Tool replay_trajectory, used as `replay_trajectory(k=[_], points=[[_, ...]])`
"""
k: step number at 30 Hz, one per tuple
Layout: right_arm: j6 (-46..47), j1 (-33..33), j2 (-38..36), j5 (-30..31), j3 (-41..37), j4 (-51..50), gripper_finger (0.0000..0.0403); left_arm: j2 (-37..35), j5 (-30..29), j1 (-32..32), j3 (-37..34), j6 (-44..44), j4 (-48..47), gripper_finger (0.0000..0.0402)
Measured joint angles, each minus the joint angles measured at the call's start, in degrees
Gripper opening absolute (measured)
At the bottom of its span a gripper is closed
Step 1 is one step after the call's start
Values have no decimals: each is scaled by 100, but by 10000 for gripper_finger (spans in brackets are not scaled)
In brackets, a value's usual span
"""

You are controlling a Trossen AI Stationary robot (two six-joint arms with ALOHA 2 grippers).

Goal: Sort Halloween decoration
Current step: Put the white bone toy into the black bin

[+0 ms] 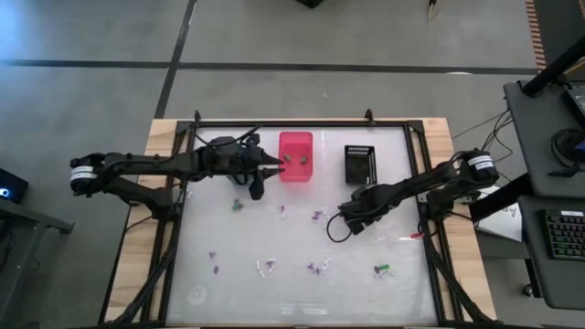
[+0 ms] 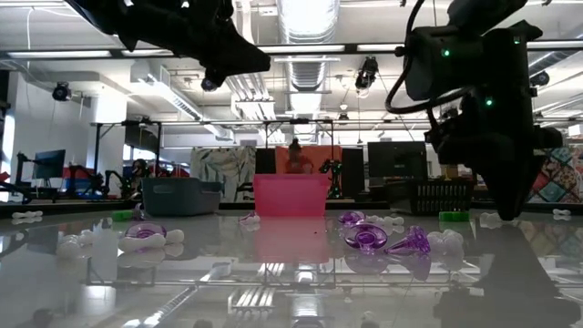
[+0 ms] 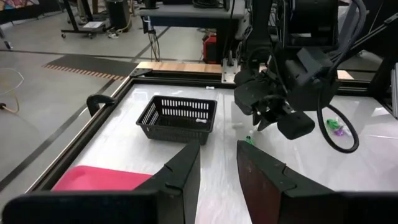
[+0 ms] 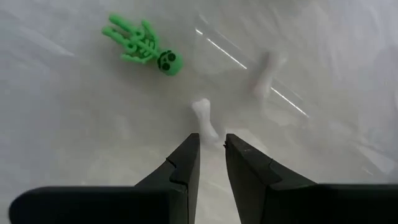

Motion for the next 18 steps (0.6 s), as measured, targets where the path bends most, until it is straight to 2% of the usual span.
replay_trajectory(k=[12,18], points=[[-421,-24,-146,9,0,127,68,0,0,0,0,-93,66,88],[-585,-61,-19,257,-2,306,68,-2,0,0,0,-101,74,88]])
